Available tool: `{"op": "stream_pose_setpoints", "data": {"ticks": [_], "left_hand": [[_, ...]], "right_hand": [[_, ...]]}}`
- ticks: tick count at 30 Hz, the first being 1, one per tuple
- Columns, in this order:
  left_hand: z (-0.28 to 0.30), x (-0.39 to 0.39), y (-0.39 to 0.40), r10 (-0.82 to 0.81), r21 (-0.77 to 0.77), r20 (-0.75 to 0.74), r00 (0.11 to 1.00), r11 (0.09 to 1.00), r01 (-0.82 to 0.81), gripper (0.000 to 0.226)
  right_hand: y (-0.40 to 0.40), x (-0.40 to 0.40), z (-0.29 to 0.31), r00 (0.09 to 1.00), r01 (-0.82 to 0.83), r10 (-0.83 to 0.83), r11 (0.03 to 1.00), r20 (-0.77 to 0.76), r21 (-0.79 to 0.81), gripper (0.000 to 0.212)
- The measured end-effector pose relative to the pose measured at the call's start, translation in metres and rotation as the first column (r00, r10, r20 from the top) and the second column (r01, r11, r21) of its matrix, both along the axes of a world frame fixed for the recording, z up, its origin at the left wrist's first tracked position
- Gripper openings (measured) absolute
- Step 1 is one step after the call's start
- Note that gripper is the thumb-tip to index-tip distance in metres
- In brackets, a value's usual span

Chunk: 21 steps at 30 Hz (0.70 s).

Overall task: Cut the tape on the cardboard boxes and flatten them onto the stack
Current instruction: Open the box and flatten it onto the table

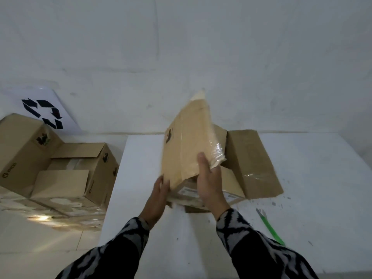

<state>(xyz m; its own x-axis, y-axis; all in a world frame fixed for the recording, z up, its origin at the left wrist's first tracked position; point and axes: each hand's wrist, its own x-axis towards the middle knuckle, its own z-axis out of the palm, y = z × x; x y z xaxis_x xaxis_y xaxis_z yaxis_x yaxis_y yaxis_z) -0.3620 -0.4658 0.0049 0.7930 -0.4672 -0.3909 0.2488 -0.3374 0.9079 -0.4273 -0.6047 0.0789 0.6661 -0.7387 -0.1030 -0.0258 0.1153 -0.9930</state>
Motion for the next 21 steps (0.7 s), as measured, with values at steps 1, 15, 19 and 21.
{"op": "stream_pose_setpoints", "data": {"ticks": [1,15,19,21], "left_hand": [[0.008,0.009,-0.003,0.043,-0.054,-0.017,0.999,0.998,-0.044,0.068],[0.037,0.054,-0.004,0.011,-0.085,-0.438,0.899,0.995,-0.053,0.07],[0.055,0.062,0.007,0.376,-0.165,0.053,0.925,0.917,-0.363,0.019],[0.077,0.055,0.001,0.299,-0.192,0.339,0.892,0.95,-0.246,0.017]], "right_hand": [[-0.006,0.0,0.009,0.996,0.017,-0.021,0.998,0.081,0.059,0.012],[-0.073,-0.029,-0.01,0.941,0.322,-0.338,0.86,-0.03,0.395,0.035],[-0.08,-0.028,0.008,0.915,0.291,-0.31,0.95,-0.259,-0.111,0.041],[-0.07,-0.023,0.024,0.948,0.148,-0.21,0.955,-0.237,-0.256,0.045]]}}
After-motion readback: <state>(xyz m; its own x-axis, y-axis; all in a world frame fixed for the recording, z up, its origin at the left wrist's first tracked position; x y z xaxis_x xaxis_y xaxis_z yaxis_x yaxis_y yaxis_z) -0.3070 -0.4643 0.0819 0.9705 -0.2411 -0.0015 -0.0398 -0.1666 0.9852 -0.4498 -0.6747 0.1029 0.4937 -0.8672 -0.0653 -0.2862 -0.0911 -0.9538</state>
